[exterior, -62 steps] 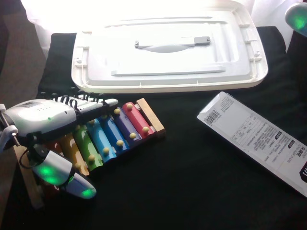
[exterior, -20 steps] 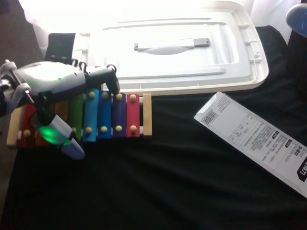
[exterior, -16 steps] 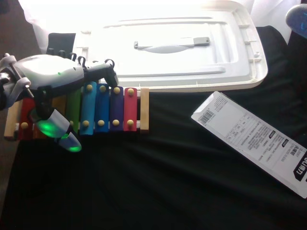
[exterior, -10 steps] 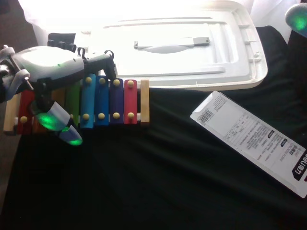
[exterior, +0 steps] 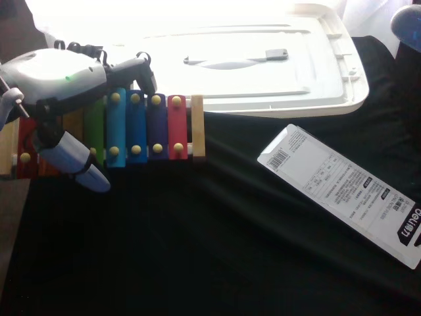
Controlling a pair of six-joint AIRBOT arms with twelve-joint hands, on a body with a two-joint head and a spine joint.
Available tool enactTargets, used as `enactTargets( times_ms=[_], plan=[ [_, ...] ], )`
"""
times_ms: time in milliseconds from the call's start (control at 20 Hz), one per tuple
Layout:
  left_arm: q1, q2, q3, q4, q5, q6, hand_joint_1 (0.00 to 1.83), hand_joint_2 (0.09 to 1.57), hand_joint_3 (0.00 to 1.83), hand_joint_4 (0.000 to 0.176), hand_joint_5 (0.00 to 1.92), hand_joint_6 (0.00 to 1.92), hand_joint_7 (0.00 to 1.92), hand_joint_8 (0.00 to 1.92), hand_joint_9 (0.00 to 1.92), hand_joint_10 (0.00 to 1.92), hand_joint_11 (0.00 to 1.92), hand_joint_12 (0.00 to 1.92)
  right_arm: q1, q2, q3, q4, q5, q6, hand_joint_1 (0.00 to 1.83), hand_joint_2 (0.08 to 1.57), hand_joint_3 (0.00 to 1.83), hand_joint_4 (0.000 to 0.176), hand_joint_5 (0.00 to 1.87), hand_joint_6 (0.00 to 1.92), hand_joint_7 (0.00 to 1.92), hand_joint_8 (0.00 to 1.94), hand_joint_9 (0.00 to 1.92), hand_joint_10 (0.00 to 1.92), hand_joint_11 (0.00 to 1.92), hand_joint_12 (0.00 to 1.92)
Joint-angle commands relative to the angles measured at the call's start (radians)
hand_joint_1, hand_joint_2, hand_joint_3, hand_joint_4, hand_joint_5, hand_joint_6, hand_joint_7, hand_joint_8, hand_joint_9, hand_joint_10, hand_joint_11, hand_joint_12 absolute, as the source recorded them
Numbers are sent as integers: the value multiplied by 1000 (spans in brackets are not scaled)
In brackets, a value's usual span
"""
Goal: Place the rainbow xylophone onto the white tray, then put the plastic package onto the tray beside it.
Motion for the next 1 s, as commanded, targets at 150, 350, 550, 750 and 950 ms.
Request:
enactTargets(
  times_ms=[150, 350, 550, 750, 950],
  plan=[
    [-20, 15, -8, -4, -137, 7, 1264, 985, 0, 0, 72, 1247, 477, 1147, 650, 1268, 633, 1582, 6, -1, 0, 31, 116, 10, 380, 1138, 5, 75, 79, 0, 0, 0, 0, 0, 0, 0],
    [-19, 14, -13, 9, -117, 7, 1265, 956, 0, 0, 142, 1192, 475, 1052, 662, 1130, 680, 1418, 6, -10, 3, 31, 116, 10, 346, 1073, 0, 86, 74, 0, 0, 0, 0, 0, 0, 0],
    [-2, 17, -25, 12, -118, 7, 1261, 965, 0, 0, 272, 830, 671, 386, 833, 411, 787, 851, 6, -11, 3, 32, 117, 10, 342, 1063, 0, 89, 67, 0, 0, 0, 0, 0, 0, 0],
    [15, 20, -35, 8, -131, 6, 1206, 995, 0, 0, 306, 718, 744, 11, 854, 5, 819, 347, 6, -11, 2, 33, 117, 10, 333, 1072, 0, 103, 53, 1, 0, 0, 0, 0, 0, 0],
    [27, 22, -42, 5, -142, 6, 1121, 1010, 0, 45, 265, 783, 740, 1, 838, 0, 788, 260, 6, -15, 2, 34, 119, 10, 357, 1025, 0, 123, 35, 0, 0, 0, 0, 0, 0, 0]
  ],
)
